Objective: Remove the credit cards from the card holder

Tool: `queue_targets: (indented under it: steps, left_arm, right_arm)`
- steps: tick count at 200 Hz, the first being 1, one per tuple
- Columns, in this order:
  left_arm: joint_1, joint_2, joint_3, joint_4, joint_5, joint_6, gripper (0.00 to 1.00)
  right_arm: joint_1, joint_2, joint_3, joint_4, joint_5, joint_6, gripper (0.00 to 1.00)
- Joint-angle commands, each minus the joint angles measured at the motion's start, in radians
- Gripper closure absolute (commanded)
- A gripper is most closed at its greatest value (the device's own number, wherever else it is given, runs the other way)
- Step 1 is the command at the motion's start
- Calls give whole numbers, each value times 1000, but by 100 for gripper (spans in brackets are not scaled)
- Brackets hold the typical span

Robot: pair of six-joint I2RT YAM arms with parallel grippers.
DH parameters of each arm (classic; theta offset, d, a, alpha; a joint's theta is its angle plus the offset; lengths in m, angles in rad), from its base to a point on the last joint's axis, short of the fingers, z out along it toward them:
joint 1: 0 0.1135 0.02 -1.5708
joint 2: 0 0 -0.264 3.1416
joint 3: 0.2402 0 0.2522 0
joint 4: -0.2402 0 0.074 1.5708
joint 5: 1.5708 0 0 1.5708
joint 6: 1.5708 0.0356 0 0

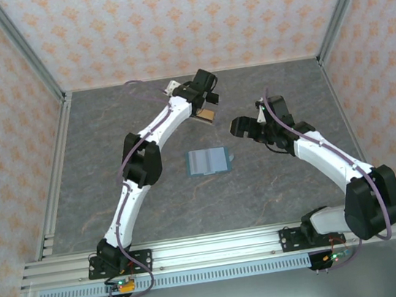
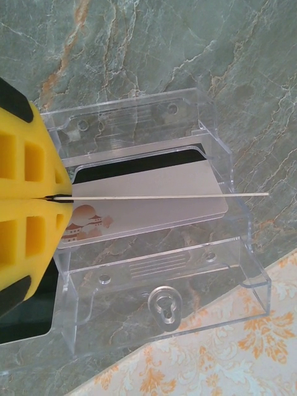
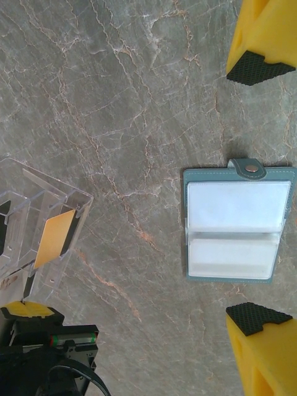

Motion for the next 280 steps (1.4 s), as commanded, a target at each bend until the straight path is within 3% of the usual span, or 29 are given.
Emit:
queue_targets:
  steps: [1, 57, 71, 132, 230, 263, 280]
  left_arm:
    - [8, 26, 36, 4, -4, -24, 100]
    - [12, 41, 53, 2, 1, -19, 100]
    - [12, 47, 60, 9, 6, -9, 94]
    - [22, 61, 66, 53, 35, 43, 88]
    - [29, 56, 67, 135, 89, 171, 74]
    - [30, 2, 61, 100, 101, 253, 71]
    - [31, -58, 20, 89, 118, 325, 65]
  right_arm:
    - [-1, -4, 14, -14, -3, -7, 7]
    - [-3, -1, 16, -14, -7, -4, 7]
    - [-3, 0, 16, -14, -10, -3, 7]
    - [-2, -2, 18, -14, -15, -1, 7]
    - [-3, -1, 18, -15, -14, 2, 7]
    - [-3, 2, 21, -25, 4, -1, 8]
    - [-3, 11, 29, -35, 23, -3, 8]
